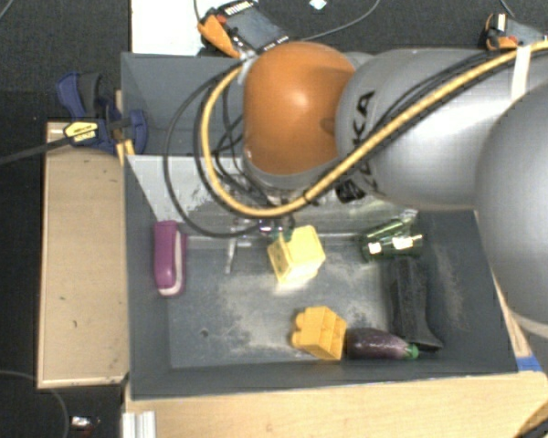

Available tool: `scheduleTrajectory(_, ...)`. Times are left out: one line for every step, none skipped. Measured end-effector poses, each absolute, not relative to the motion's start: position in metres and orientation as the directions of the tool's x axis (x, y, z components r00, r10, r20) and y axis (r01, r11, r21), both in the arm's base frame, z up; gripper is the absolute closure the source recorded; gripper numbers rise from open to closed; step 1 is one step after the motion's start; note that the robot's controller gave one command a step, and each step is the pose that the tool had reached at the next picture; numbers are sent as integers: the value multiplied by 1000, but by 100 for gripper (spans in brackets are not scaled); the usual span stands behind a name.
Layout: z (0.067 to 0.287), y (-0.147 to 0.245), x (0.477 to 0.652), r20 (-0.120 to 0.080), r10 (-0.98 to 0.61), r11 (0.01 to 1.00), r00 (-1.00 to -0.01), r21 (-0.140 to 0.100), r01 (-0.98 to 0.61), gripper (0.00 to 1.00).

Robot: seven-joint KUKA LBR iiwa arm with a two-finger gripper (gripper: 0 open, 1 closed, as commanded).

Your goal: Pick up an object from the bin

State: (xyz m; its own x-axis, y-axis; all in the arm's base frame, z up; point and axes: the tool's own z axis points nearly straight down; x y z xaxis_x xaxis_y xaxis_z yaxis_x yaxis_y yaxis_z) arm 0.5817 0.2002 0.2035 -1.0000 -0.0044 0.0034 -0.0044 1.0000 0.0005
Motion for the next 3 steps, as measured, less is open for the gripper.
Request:
scheduleTrajectory(208, 199, 583, -3, 3, 1000, -1000, 2, 3, 0)
scheduleTrajectory(111, 238, 590, -7, -394, 919, -919, 1, -394, 0)
scheduleTrajectory(165, 254, 581, -13, -371, 928, -928, 1, -372, 0)
